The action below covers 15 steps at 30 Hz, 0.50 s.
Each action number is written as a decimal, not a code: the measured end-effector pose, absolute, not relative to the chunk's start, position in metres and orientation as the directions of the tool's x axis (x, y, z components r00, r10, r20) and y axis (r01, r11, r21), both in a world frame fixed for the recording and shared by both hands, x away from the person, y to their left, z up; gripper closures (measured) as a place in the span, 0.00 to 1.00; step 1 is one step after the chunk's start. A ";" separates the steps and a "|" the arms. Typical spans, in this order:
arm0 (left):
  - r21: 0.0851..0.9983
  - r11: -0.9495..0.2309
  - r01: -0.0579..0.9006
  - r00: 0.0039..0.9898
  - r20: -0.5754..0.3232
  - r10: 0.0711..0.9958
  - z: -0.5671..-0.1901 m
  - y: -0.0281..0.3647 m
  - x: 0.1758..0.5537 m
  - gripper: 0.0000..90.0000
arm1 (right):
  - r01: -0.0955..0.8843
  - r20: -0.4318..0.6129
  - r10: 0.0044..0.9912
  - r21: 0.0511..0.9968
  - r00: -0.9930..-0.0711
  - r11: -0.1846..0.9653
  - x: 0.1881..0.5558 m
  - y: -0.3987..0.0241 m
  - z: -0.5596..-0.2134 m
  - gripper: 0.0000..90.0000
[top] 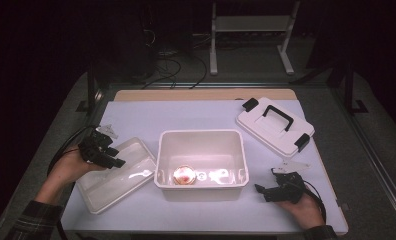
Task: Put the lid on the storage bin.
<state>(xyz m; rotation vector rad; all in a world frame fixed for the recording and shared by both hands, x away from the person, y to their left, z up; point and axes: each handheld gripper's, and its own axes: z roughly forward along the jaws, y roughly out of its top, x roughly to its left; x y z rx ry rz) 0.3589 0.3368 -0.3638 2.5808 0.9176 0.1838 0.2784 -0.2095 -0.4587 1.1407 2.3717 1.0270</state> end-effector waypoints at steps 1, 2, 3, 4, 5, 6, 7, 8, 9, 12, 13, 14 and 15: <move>0.399 -0.709 0.582 0.775 -0.008 0.632 -0.367 0.338 0.359 0.55 | 0.548 0.025 0.774 0.721 -0.632 0.424 0.278 -0.209 -0.459 0.16; 0.394 -0.708 0.586 0.774 -0.013 0.633 -0.369 0.338 0.359 0.57 | 0.548 0.025 0.774 0.721 -0.632 0.424 0.278 -0.209 -0.459 0.16; 0.388 -0.707 0.591 0.772 -0.018 0.635 -0.372 0.339 0.359 0.58 | 0.548 0.025 0.774 0.721 -0.633 0.424 0.278 -0.209 -0.459 0.16; 0.383 -0.706 0.596 0.770 -0.022 0.638 -0.375 0.339 0.359 0.59 | 0.548 0.025 0.774 0.721 -0.632 0.424 0.278 -0.209 -0.459 0.16; 0.377 -0.706 0.600 0.768 -0.025 0.640 -0.378 0.340 0.359 0.61 | 0.547 0.024 0.774 0.721 -0.633 0.425 0.278 -0.210 -0.459 0.16; 0.372 -0.705 0.604 0.767 -0.029 0.641 -0.380 0.340 0.359 0.62 | 0.548 0.025 0.774 0.721 -0.632 0.424 0.278 -0.209 -0.459 0.16; 0.368 -0.706 0.605 0.767 -0.029 0.641 -0.383 0.340 0.359 0.64 | 0.548 0.025 0.774 0.721 -0.633 0.424 0.278 -0.210 -0.459 0.16; 0.363 -0.706 0.608 0.765 -0.031 0.643 -0.385 0.341 0.359 0.65 | 0.548 0.025 0.774 0.721 -0.633 0.425 0.278 -0.210 -0.459 0.16; 0.359 -0.708 0.609 0.766 -0.032 0.642 -0.387 0.341 0.358 0.66 | 0.548 0.025 0.774 0.721 -0.632 0.424 0.278 -0.209 -0.459 0.16; 0.346 -0.714 0.609 0.768 -0.032 0.640 -0.392 0.341 0.358 0.71 | 0.548 0.025 0.774 0.721 -0.633 0.425 0.278 -0.210 -0.459 0.16; 0.341 -0.716 0.609 0.770 -0.036 0.637 -0.393 0.341 0.357 0.72 | 0.548 0.025 0.774 0.721 -0.633 0.424 0.278 -0.210 -0.459 0.16; 0.337 -0.719 0.608 0.771 -0.033 0.636 -0.395 0.341 0.357 0.74 | 0.548 0.025 0.774 0.721 -0.632 0.424 0.278 -0.209 -0.459 0.16; 0.337 -0.718 0.609 0.770 -0.034 0.638 -0.396 0.341 0.357 0.75 | 0.548 0.025 0.774 0.721 -0.633 0.425 0.278 -0.210 -0.459 0.16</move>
